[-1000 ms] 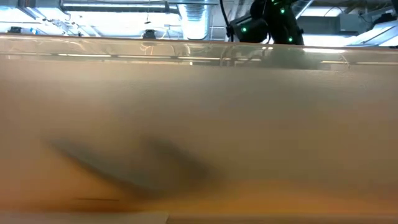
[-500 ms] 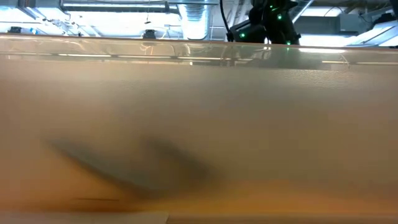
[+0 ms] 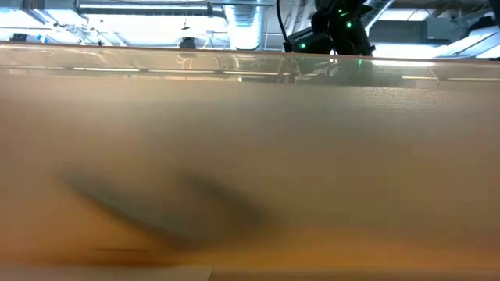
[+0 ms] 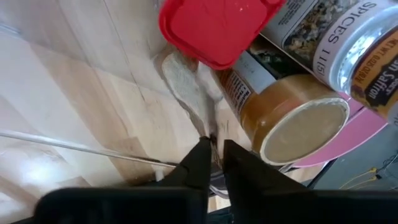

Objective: Pick & Place Food Item
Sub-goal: Put the orange seasoning pack into the transparent bin, then return to Home Position

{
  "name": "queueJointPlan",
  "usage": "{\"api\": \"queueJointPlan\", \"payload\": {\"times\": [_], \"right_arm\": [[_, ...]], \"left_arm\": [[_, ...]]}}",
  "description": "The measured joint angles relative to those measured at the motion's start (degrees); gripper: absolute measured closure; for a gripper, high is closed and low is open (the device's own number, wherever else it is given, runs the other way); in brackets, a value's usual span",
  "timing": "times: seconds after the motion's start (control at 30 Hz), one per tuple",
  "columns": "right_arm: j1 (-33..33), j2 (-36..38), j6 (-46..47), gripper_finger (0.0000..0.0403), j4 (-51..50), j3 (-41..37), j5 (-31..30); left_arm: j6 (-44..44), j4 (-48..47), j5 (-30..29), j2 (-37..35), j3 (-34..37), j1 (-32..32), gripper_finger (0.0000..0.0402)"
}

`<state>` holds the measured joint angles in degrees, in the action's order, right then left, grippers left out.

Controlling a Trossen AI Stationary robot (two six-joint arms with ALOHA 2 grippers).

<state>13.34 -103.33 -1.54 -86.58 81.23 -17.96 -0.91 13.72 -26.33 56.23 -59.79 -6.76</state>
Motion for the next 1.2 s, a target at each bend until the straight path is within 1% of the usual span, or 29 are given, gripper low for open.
{"api": "queueJointPlan", "payload": {"times": [0.2,0.33,0.47,0.63,0.7,0.77,0.8,0.87,0.9,1.0,1.03,1.1,1.17,1.2], "right_arm": [[0.0,0.0,0.7,0.0321,-0.6,0.0,0.1],[-0.1,0.9,3.4,0.0303,-2.2,-0.1,0.1],[-1.5,6.3,6.0,0.0299,-0.5,-0.1,0.4],[-4.4,16.8,8.0,0.0301,6.4,-0.1,2.0],[-5.9,21.9,9.0,0.0301,12.3,-0.1,3.9],[-7.7,27.3,9.1,0.0301,21.8,-0.1,7.2],[-8.7,29.9,9.0,0.0302,27.4,-0.1,8.7],[-10.9,34.7,7.8,0.031,40.2,-1.4,10.8],[-12.1,36.8,7.0,0.0321,46.1,-2.8,11.1],[-14.5,41.8,5.8,0.0377,59.4,-8.5,14.1],[-15.0,43.4,6.1,0.0389,62.4,-11.0,16.2],[-16.1,46.3,9.0,0.0393,68.0,-16.4,20.0],[-18.1,48.6,11.6,0.0399,73.5,-22.7,22.7],[-19.2,49.5,12.5,0.0401,76.4,-26.1,23.4]], "left_arm": [[-0.1,0.0,0.0,0.0,0.0,0.0,0.0238],[-1.1,0.0,0.0,0.0,0.0,0.0,0.0238],[-0.9,0.0,0.0,0.0,0.0,0.0,0.0238],[1.1,0.1,0.0,0.0,0.0,0.0,0.0238],[1.1,0.1,0.0,0.0,0.0,0.0,0.0238],[1.1,0.1,0.4,0.0,0.0,0.0,0.0238],[1.1,-0.1,1.6,0.0,0.0,0.0,0.0239],[1.1,-1.4,5.9,0.0,0.0,0.0,0.0244],[1.1,-2.8,8.5,0.0,0.0,0.0,0.0247],[0.0,-9.2,16.2,0.0,0.0,0.0,0.0263],[-1.2,-11.6,19.0,0.0,0.0,0.0,0.027],[-3.5,-16.0,25.1,0.0,0.0,0.0,0.0293],[-4.3,-19.2,29.5,0.0,0.0,0.1,0.033],[-4.4,-20.7,30.6,0.0,0.0,0.4,0.0356]]}}
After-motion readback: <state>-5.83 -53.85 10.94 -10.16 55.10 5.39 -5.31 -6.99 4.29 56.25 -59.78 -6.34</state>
